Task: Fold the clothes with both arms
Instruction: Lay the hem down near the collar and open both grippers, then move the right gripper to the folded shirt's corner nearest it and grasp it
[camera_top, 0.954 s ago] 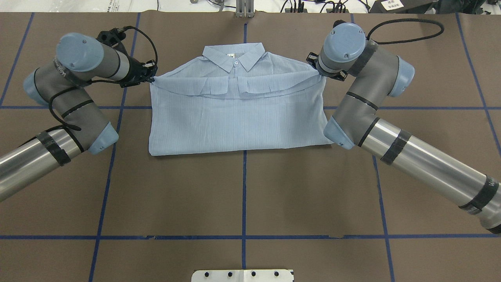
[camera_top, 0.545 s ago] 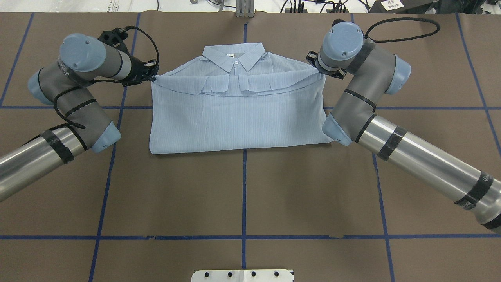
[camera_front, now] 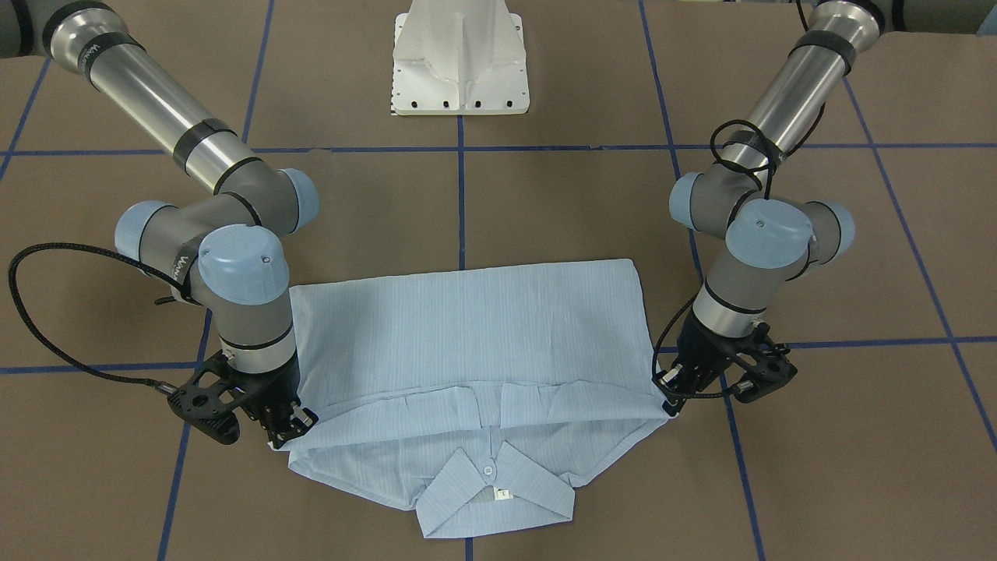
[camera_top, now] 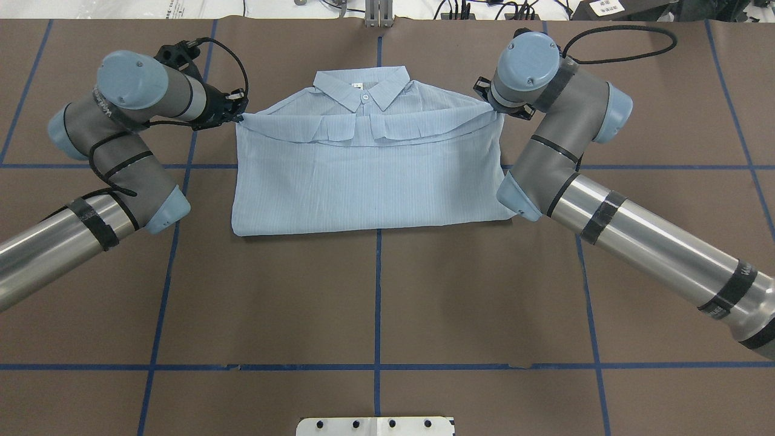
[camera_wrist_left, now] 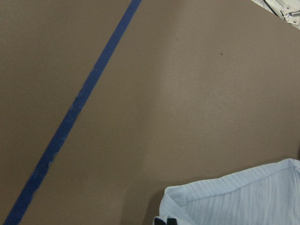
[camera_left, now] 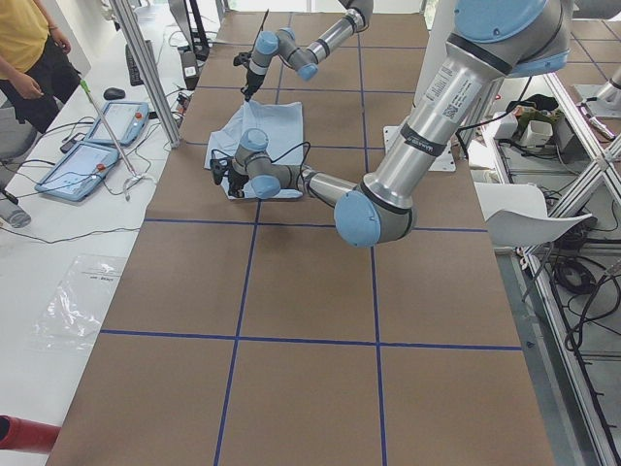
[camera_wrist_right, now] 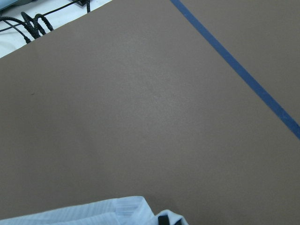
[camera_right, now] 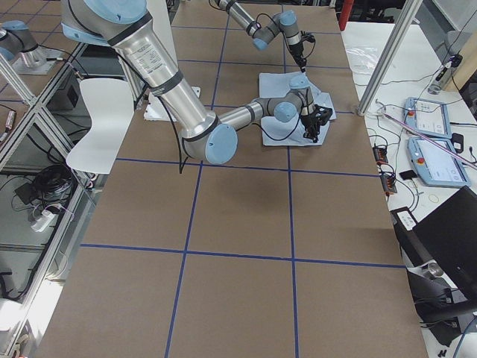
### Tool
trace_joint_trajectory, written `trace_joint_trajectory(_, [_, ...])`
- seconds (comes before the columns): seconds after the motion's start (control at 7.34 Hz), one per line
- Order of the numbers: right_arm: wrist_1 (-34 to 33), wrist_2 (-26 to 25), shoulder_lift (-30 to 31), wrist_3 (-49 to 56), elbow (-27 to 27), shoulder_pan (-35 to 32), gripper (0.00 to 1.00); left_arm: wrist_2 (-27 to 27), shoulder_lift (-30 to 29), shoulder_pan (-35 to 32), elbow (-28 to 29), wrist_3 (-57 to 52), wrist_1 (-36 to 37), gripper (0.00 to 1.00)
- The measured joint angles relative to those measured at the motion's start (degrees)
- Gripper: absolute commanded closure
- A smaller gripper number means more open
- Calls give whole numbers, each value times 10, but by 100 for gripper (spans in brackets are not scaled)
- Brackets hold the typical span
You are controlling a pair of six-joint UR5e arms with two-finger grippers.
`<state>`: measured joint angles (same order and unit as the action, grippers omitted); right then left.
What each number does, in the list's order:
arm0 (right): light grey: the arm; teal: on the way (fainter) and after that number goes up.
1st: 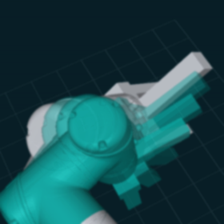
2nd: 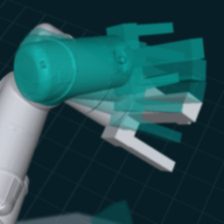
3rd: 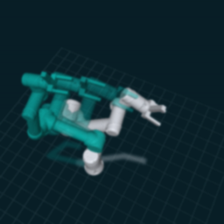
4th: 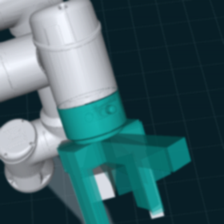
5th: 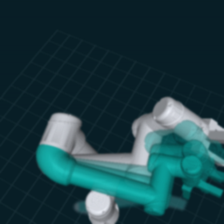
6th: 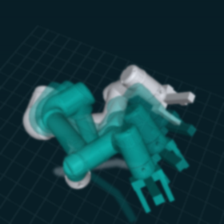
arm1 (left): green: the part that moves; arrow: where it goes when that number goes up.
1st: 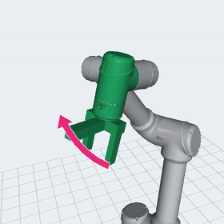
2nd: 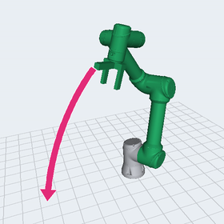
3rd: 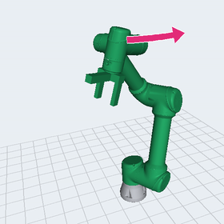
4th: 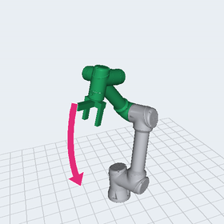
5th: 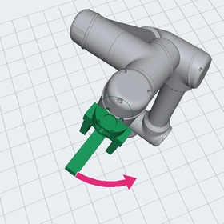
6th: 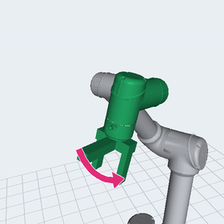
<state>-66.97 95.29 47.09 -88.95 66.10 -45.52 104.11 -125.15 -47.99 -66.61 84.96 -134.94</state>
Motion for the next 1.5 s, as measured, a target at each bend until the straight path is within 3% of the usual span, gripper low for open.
trace_joint_trajectory(0.14, [4,0,-4,0,-6,0,100,-1,-1,0,7,-2,-5,96])
trace_joint_trajectory(0.27, [7,1,-7,0,-10,-1,55,-2,-1,-1,12,-4,-11,59])
trace_joint_trajectory(0.41, [9,1,-8,0,-14,-2,1,-2,-1,-1,16,-6,-14,45])
trace_joint_trajectory(0.95, [12,4,-16,-7,-6,-6,0,-1,2,-9,18,-37,-18,42])
trace_joint_trajectory(1.09, [13,9,10,-13,34,-3,0,-1,3,-9,17,-37,-18,42])
trace_joint_trajectory(1.5, [14,13,162,-69,219,48,0,-1,6,-10,15,-38,-18,42])
